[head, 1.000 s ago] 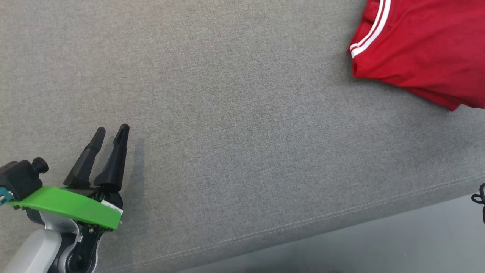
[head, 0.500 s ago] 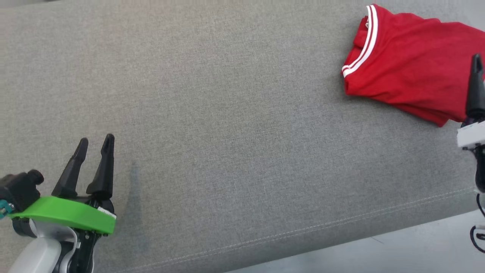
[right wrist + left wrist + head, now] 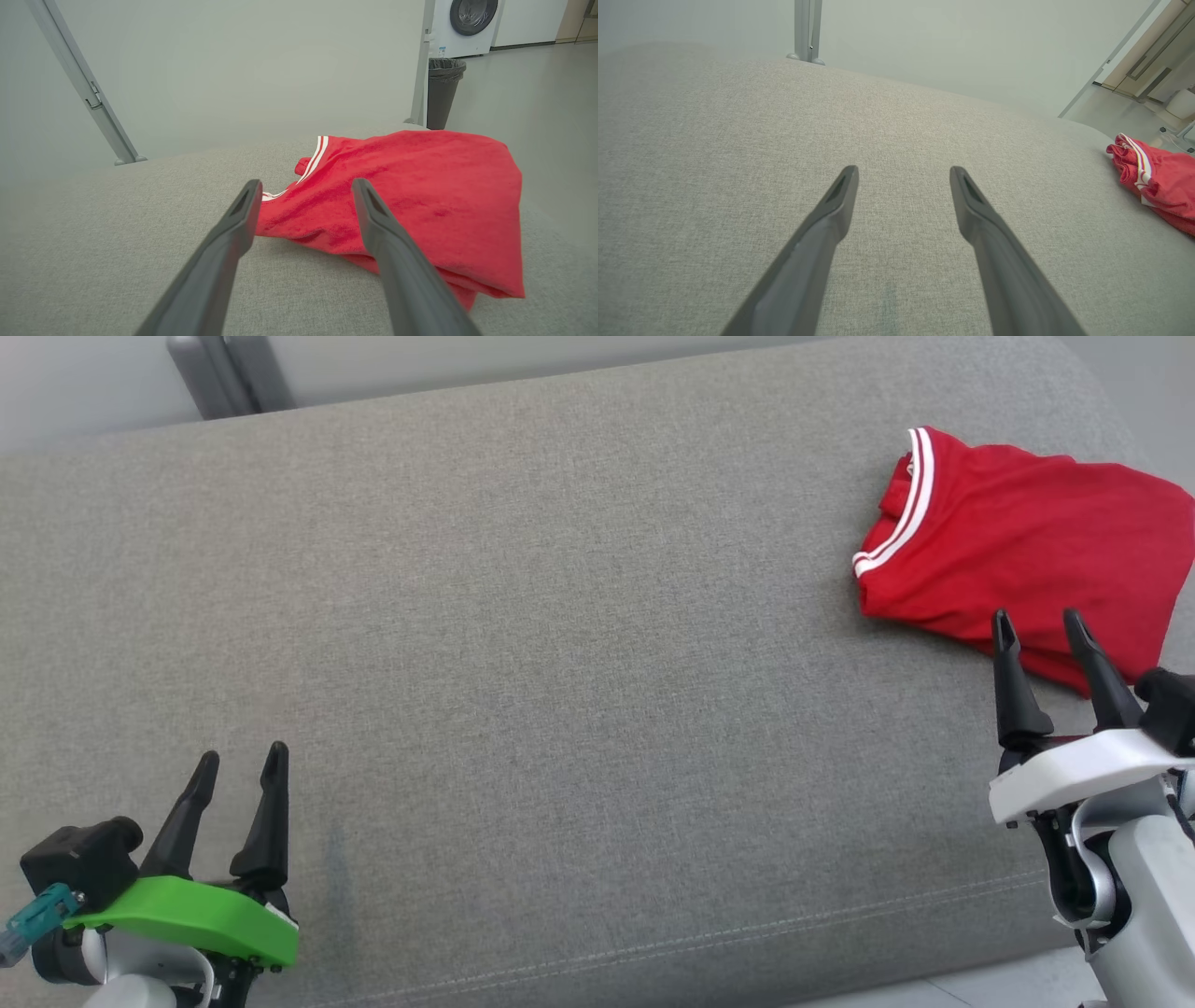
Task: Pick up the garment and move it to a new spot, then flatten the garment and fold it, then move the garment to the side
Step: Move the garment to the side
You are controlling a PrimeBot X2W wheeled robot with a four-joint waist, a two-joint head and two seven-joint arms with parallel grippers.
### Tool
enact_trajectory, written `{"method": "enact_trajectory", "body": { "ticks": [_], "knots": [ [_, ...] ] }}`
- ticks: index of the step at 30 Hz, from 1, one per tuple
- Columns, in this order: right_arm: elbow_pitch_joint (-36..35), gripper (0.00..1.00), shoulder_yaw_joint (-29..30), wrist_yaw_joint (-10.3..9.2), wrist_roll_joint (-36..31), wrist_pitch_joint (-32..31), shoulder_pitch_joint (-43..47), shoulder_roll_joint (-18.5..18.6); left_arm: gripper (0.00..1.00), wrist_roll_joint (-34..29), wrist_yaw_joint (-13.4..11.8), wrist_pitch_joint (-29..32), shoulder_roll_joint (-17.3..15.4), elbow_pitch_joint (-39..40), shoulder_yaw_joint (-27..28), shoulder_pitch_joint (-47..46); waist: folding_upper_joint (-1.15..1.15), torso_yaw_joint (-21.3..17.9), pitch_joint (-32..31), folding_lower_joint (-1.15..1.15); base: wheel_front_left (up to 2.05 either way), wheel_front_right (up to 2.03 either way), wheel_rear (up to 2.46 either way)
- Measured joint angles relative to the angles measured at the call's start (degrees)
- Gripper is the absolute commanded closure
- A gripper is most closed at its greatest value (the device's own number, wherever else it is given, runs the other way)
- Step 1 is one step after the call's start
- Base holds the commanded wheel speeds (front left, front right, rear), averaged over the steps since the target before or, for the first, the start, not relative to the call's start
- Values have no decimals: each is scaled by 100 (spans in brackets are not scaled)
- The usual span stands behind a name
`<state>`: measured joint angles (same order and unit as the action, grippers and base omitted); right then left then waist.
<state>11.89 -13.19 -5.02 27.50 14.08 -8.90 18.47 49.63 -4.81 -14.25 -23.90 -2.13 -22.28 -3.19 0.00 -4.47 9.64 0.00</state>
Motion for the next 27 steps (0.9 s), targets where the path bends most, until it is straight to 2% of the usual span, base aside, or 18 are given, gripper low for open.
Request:
{"method": "enact_trajectory", "body": {
  "ticks": [7,14,27],
  "knots": [
    [-44,0,-193,-73,-358,1,213,-1,0,-291,0,-14,227,2,349,30,0,96,-277,0,0,0,0],
    [-48,0,-291,-116,-635,2,247,43,0,-503,0,-16,300,-34,549,250,0,83,-502,0,0,0,0],
    [78,0,-290,-153,-638,0,249,-60,0,-755,19,-16,488,-142,751,319,0,12,-722,0,0,0,0]
  ]
}}
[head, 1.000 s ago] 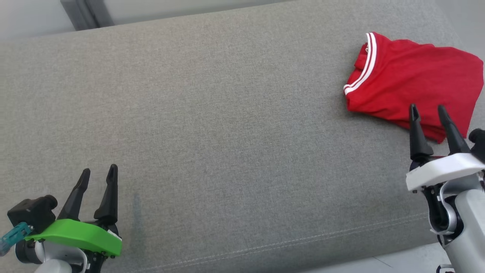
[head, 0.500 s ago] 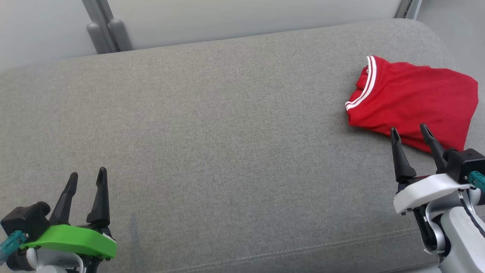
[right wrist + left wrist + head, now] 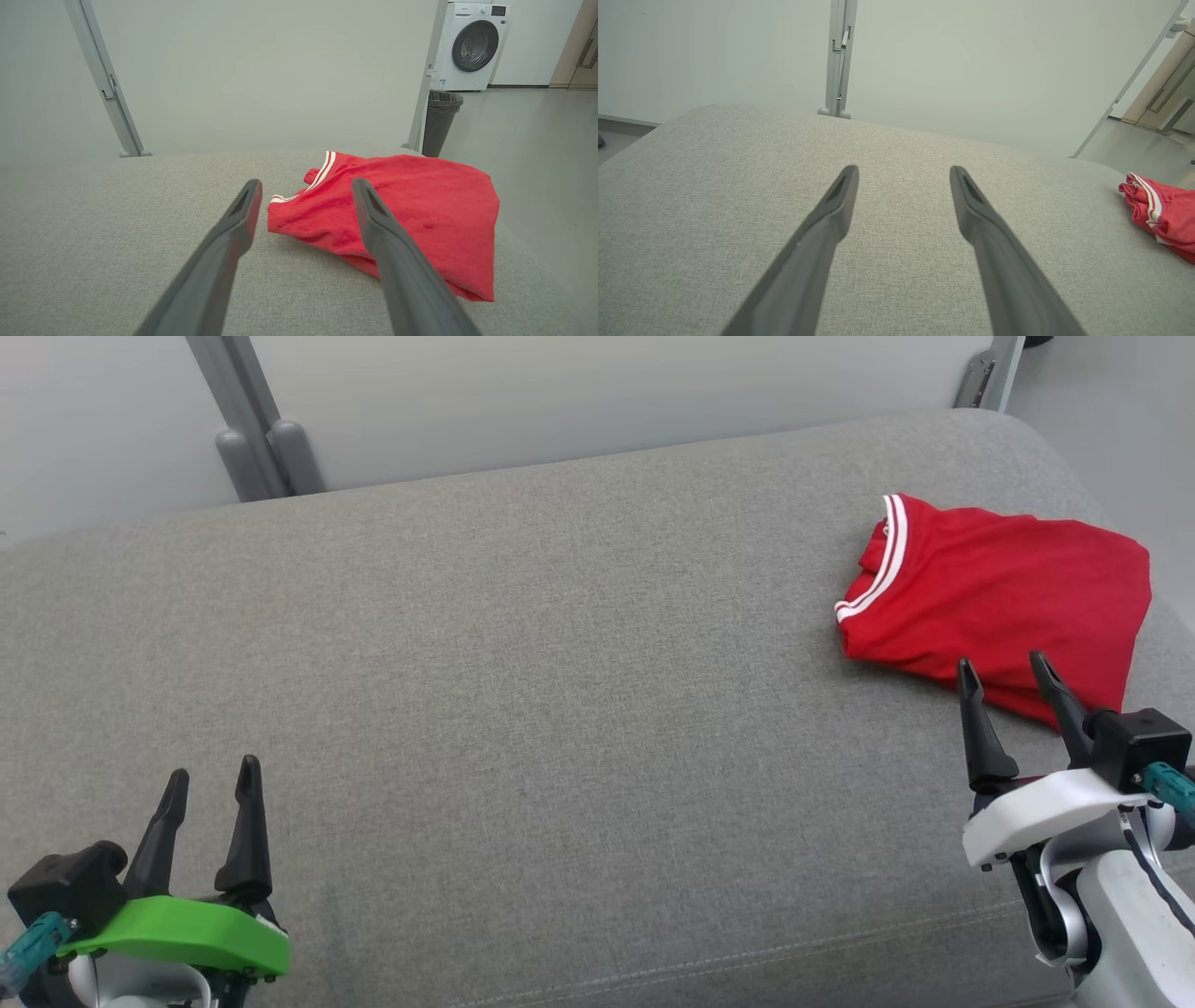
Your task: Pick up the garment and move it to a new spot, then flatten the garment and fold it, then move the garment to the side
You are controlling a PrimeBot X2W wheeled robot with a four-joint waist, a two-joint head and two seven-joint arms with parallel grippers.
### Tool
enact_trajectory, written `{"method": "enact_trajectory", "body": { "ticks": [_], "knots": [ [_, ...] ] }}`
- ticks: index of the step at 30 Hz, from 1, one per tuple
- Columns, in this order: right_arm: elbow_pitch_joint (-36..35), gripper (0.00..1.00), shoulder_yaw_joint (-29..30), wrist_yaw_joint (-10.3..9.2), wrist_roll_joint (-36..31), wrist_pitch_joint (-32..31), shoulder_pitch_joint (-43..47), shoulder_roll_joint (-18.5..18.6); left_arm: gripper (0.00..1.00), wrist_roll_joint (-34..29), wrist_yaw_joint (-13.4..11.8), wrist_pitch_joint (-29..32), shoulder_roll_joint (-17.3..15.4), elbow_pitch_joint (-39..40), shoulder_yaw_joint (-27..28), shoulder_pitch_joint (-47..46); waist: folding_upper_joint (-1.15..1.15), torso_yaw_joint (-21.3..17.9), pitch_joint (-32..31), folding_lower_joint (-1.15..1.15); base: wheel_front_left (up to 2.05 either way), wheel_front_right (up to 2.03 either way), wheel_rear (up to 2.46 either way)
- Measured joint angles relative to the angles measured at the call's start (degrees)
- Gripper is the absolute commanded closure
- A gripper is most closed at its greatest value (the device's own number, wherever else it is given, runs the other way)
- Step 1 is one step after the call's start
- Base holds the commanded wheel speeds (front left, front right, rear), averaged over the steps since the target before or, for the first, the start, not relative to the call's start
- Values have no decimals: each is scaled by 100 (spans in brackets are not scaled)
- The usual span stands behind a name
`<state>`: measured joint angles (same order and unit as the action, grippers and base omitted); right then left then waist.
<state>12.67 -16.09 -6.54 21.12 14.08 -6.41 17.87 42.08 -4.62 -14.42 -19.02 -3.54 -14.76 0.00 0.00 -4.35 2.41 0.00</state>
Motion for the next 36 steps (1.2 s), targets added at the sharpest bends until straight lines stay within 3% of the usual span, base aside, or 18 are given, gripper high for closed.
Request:
{"method": "enact_trajectory", "body": {
  "ticks": [14,15,23,36],
  "knots": [
    [55,0,-68,-11,-44,-52,0,-81,0,-156,107,0,157,-83,168,115,0,117,-114,0,0,0,0],
    [57,100,-73,-11,-44,-52,-1,-86,100,-165,118,-1,157,-111,154,119,0,120,-119,0,0,0,0],
    [431,100,-193,-3,-21,-59,399,-416,100,-97,114,45,520,-527,-20,263,0,124,-123,0,0,0,0],
    [417,100,86,151,912,-260,416,-539,100,485,215,261,628,-533,169,265,0,167,-136,0,0,0,0]
  ]
}}
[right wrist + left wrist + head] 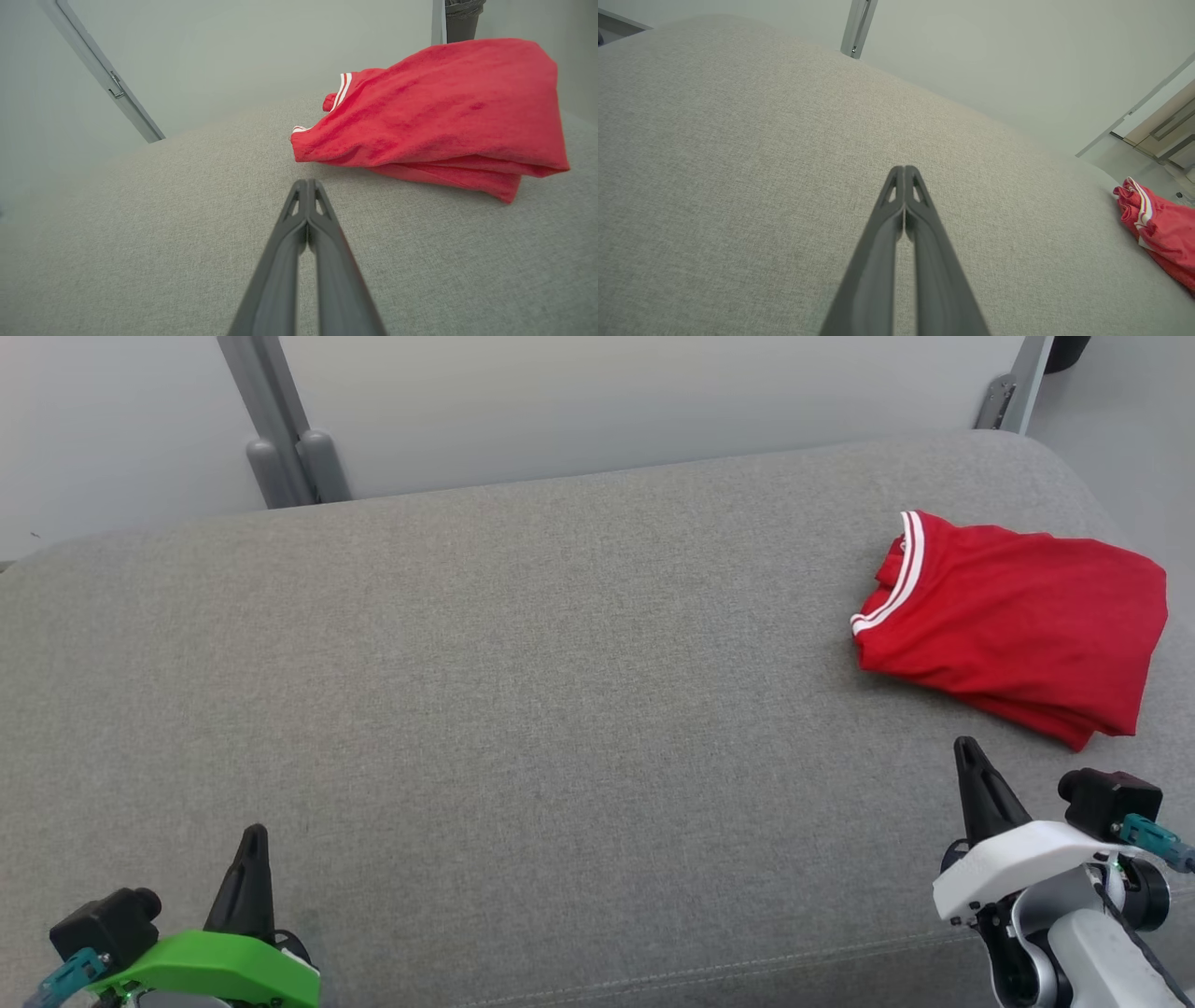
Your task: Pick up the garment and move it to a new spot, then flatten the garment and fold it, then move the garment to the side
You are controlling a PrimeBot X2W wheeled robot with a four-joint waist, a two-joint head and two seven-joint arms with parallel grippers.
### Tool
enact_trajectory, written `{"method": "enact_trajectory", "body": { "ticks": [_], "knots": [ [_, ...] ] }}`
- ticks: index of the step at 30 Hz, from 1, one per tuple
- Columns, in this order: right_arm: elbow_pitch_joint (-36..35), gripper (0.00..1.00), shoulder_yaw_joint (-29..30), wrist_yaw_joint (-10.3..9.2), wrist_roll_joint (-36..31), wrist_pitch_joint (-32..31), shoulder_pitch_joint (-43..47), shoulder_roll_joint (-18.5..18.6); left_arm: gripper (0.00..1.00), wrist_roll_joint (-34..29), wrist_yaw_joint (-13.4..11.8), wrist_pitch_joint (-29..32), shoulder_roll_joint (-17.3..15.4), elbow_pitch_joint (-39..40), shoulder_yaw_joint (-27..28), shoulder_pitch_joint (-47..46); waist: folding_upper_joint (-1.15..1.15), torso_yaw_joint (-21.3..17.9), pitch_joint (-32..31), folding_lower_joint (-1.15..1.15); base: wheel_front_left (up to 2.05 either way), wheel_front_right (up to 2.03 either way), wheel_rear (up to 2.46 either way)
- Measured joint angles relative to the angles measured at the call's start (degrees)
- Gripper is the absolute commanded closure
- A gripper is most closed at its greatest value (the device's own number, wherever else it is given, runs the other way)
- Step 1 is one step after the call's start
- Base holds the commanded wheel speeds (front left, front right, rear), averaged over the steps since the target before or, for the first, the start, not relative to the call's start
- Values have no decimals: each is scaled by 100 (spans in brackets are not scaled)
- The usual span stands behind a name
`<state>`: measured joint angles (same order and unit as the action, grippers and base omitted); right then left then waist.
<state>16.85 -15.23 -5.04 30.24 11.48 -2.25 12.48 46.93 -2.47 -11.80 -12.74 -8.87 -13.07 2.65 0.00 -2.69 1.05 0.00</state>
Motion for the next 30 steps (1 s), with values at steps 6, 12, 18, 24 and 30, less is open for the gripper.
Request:
{"method": "enact_trajectory", "body": {
  "ticks": [6,12,18,24,30],
  "knots": [
    [-14,100,157,69,413,-131,0,-74,100,331,47,120,89,-19,91,-2,0,19,-6,0,0,0,0],
    [-23,100,310,158,826,-258,-1,-142,100,652,102,227,125,-56,208,-5,0,36,-11,0,0,0,0],
    [-26,100,457,248,1244,-369,-2,-202,100,962,154,339,203,-103,322,-12,0,55,-17,0,0,0,0],
    [-32,100,631,325,1718,-510,-3,-294,100,1329,245,480,278,-158,436,-27,0,76,-23,0,0,0,0],
    [-35,100,784,403,2147,-642,-7,-349,100,1653,298,582,314,-187,557,-40,0,94,-30,0,0,0,0]
  ]
}}
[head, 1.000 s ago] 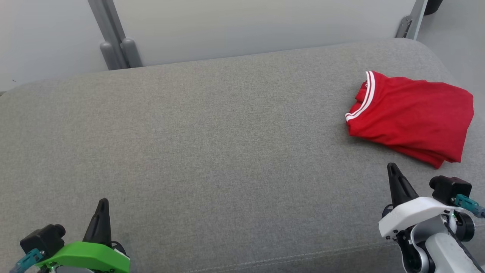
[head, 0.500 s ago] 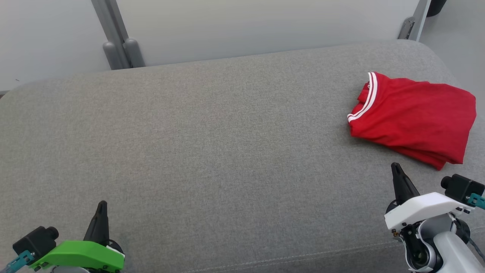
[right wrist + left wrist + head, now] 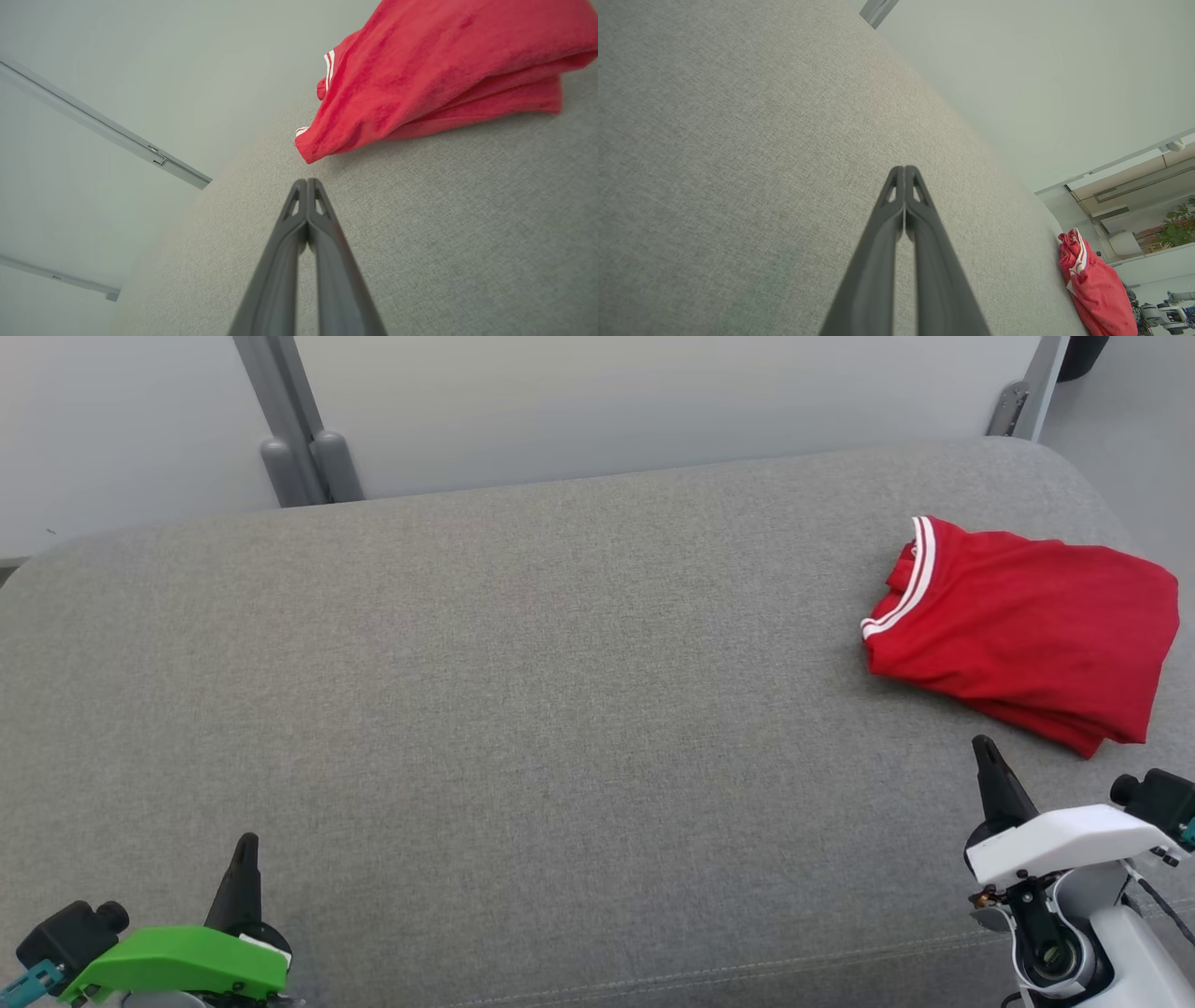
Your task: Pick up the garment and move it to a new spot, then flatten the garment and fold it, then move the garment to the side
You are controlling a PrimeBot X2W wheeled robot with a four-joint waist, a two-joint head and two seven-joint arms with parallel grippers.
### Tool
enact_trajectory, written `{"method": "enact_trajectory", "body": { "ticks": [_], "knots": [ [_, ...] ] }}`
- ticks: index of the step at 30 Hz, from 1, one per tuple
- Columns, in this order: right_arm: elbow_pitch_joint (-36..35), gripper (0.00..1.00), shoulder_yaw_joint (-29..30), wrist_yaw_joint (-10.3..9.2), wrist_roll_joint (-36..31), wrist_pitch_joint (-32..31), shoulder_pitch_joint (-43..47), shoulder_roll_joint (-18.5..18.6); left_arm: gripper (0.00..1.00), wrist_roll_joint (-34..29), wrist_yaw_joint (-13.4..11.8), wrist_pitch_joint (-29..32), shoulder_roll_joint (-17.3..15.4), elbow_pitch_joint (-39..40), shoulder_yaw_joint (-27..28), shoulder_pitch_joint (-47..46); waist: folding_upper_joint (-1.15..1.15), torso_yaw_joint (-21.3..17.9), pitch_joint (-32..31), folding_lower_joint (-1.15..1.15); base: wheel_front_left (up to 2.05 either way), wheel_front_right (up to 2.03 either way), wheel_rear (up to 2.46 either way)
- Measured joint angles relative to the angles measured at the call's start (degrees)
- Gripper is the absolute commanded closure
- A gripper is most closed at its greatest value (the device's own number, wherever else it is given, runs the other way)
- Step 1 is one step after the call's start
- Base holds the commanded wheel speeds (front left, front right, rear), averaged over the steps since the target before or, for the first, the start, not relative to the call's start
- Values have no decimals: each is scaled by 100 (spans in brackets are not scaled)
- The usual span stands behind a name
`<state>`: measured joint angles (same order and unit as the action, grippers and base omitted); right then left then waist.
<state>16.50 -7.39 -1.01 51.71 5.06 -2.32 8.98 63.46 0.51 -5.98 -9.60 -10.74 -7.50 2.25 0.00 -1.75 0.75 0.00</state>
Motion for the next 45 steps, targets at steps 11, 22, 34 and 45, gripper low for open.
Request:
{"method": "enact_trajectory", "body": {
  "ticks": [11,22,34,45],
  "knots": [
    [-1,100,249,152,699,-189,-10,-111,100,463,89,201,125,-82,183,-124,0,30,-10,0,0,0,0],
    [-1,100,531,297,1478,-386,-16,-214,100,1077,210,415,222,-181,379,-171,0,64,-22,0,0,0,0],
    [0,100,825,457,2301,-619,-71,-360,100,1653,358,647,357,-274,586,-261,0,100,-35,0,0,0,0],
    [0,100,1102,600,3053,-827,-77,-487,100,2209,460,856,491,-365,782,-381,0,134,-47,0,0,0,0]
  ]
}}
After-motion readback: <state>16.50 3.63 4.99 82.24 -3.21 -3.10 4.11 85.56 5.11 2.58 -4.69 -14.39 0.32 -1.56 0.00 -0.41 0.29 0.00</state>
